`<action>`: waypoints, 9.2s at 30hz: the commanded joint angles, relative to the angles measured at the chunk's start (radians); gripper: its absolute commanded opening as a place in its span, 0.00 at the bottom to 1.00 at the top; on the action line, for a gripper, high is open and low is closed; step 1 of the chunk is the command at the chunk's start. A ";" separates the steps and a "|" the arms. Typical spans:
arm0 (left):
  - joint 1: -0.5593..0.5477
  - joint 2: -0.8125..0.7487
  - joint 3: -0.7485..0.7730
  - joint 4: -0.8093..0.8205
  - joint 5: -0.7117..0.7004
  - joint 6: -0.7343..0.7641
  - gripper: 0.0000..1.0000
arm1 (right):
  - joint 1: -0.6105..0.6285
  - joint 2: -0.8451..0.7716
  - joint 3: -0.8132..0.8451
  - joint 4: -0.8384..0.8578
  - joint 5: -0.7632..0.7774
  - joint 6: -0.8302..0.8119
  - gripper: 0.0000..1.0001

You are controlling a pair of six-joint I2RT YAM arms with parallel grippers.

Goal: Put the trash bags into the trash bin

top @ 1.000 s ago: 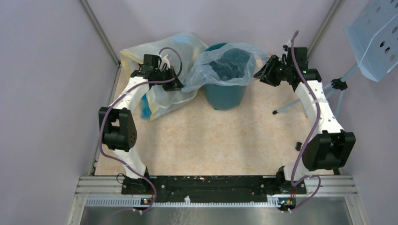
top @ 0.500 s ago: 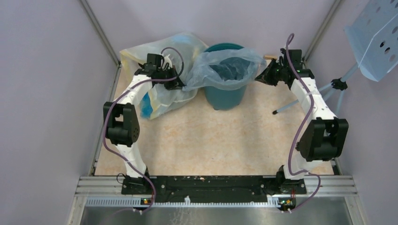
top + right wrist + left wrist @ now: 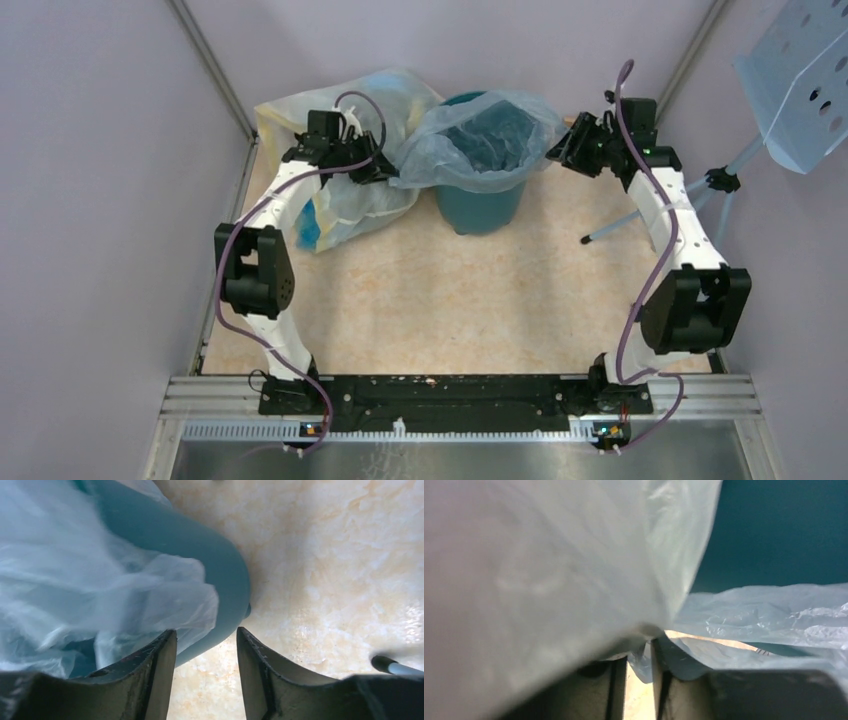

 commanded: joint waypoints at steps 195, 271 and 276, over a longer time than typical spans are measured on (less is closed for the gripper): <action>-0.336 -0.456 0.065 -0.410 -0.404 0.047 0.00 | 0.461 -0.050 0.670 -0.821 0.368 -0.230 0.76; -0.373 -0.794 -0.362 -0.101 -0.502 -0.514 0.79 | 0.248 -0.468 -0.150 -0.365 0.237 -0.027 0.69; -0.321 -0.900 -0.393 -0.138 -0.546 -0.499 0.75 | 0.248 -0.505 -0.161 -0.390 0.307 -0.003 0.65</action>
